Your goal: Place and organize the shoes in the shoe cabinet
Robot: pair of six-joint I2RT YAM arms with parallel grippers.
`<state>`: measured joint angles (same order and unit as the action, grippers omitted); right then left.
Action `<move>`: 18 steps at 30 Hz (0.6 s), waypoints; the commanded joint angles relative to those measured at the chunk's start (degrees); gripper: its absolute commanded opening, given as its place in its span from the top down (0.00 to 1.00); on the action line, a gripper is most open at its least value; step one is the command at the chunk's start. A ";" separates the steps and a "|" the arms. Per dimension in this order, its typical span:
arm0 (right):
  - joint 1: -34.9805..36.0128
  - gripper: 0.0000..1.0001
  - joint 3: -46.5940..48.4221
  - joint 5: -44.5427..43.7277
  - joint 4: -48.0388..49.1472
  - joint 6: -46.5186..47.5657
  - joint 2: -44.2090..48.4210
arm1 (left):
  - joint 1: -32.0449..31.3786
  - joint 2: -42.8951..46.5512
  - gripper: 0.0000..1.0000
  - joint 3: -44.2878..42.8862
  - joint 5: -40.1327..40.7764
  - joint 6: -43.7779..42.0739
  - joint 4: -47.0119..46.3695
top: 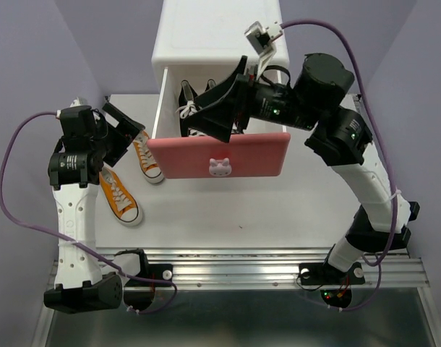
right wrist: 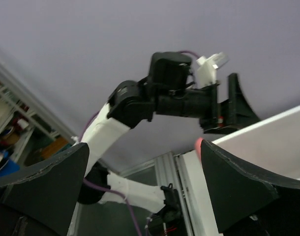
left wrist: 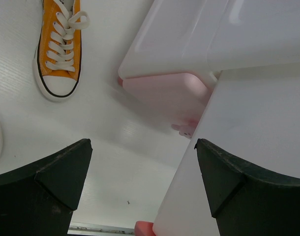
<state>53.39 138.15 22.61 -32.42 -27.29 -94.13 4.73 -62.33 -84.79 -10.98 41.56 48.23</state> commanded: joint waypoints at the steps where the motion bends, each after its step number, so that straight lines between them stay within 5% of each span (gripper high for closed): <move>1: 4.70 0.00 1.24 5.77 3.78 1.35 -1.58 | 0.37 0.01 0.01 -0.73 -1.14 -1.48 -1.21; 10: 16.83 0.00 4.50 2.79 -9.14 10.93 -5.10 | 0.37 -0.95 0.01 2.26 -1.32 -1.31 -3.23; 18: 25.01 0.00 2.49 -11.34 -25.83 17.97 -5.81 | 0.28 -3.15 0.01 -2.64 0.52 -2.98 -1.91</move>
<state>76.58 140.94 20.49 -49.71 -14.61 -100.77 4.73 -65.10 -83.18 -11.55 40.91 47.40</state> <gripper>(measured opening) 0.997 0.986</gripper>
